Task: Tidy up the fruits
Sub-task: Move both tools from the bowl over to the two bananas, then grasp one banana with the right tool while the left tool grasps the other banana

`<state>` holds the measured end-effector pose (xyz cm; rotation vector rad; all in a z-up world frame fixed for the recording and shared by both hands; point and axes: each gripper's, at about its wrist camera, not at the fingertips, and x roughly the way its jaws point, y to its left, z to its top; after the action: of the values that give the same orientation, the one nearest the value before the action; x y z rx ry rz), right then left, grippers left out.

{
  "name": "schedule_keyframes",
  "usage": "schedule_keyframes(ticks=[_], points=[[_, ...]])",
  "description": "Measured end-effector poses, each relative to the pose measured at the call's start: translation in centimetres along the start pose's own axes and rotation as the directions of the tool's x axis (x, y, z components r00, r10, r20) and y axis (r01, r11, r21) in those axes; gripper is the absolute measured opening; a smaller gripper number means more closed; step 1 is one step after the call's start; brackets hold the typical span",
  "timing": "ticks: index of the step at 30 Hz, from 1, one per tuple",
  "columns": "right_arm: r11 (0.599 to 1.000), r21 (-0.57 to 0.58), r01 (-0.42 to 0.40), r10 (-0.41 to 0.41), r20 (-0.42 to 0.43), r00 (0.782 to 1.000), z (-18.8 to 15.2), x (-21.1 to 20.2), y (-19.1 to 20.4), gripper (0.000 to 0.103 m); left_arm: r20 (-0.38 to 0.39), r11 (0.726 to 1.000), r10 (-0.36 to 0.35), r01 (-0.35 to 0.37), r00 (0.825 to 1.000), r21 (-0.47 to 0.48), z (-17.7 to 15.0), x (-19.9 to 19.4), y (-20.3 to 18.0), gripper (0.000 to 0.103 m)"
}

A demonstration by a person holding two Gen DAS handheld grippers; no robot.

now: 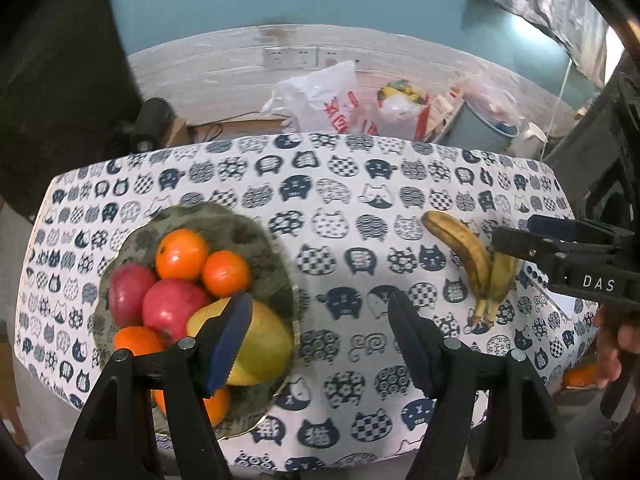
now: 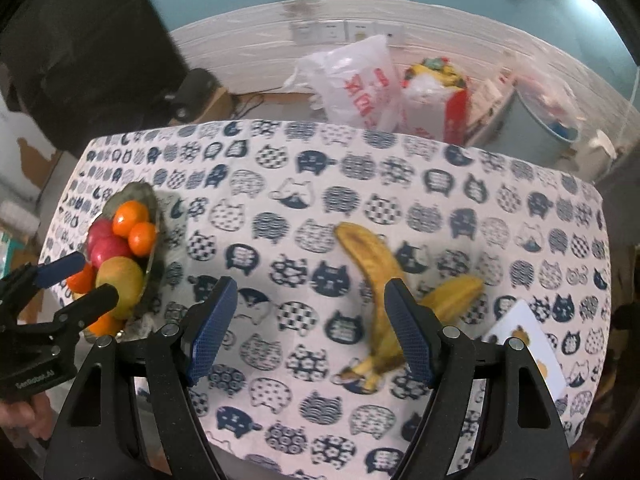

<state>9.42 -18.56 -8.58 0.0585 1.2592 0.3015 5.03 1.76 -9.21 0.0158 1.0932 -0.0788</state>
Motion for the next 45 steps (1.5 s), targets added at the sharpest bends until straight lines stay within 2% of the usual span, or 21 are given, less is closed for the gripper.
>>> schedule_keyframes(ticks=[4,19,22,29,36,39,42,45], points=[[0.999,0.026,0.022,-0.022,-0.006,1.0,-0.4,-0.2,-1.9,0.077,-0.003,0.999,0.001,-0.001,1.0,0.038,0.4,0.6,-1.9,0.075],[0.985,0.149,0.087,-0.078,-0.061,0.995,-2.3,1.2,-7.8,0.079,-0.041,0.99,0.015,-0.01,0.999,0.139,1.3,4.1,-6.6,0.076],[0.977,0.199,0.079,-0.063,-0.085,0.994,-2.7,2.3,-8.9,0.079,-0.058,0.99,0.014,-0.006,0.998,0.144,1.4,5.1,-7.1,0.076],[0.946,0.324,0.014,0.028,-0.124,0.992,-3.2,4.7,-10.6,0.079,-0.084,0.989,0.014,-0.002,0.996,0.145,1.8,6.9,-7.9,0.076],[0.933,0.359,-0.026,0.07,-0.109,0.992,-3.1,6.0,-10.8,0.078,-0.103,0.987,0.023,-0.006,0.994,0.163,2.1,8.2,-8.7,0.076],[0.934,0.357,-0.035,0.073,-0.096,0.993,-3.0,6.2,-10.9,0.07,-0.115,0.987,0.018,0.001,0.993,0.159,2.2,8.8,-8.8,0.076],[0.94,0.34,-0.029,0.057,-0.073,0.996,-2.6,5.9,-11.0,0.053,-0.131,0.989,0.006,0.013,0.991,0.145,2.4,9.4,-9.1,0.076],[0.939,0.339,-0.058,0.089,-0.078,0.993,-2.6,6.2,-11.3,0.049,-0.143,0.991,-0.003,0.022,0.99,0.135,2.6,9.8,-9.4,0.076]])
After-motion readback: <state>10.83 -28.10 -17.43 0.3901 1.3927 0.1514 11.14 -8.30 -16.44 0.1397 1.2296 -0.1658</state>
